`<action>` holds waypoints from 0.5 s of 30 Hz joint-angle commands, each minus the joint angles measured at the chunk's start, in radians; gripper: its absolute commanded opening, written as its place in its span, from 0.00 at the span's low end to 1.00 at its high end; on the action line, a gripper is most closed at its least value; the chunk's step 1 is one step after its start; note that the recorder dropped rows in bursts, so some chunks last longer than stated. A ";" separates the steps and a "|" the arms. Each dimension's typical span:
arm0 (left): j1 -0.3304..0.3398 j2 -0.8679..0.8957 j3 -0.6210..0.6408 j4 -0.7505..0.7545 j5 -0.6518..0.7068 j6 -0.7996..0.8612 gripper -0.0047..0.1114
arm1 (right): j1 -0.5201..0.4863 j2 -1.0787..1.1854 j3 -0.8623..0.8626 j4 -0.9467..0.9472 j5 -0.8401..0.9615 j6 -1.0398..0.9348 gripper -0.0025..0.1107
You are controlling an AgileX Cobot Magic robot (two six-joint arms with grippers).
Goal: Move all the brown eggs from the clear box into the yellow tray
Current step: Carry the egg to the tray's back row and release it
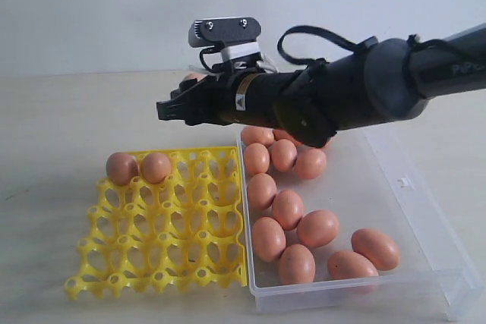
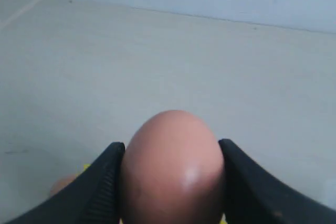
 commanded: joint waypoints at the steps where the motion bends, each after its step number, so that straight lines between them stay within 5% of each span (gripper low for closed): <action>1: -0.001 -0.006 -0.005 -0.004 -0.008 -0.005 0.04 | 0.001 0.053 0.010 -0.253 -0.195 0.297 0.02; 15: -0.001 -0.006 -0.005 -0.004 -0.008 -0.005 0.04 | -0.023 0.159 0.019 -0.273 -0.206 0.296 0.02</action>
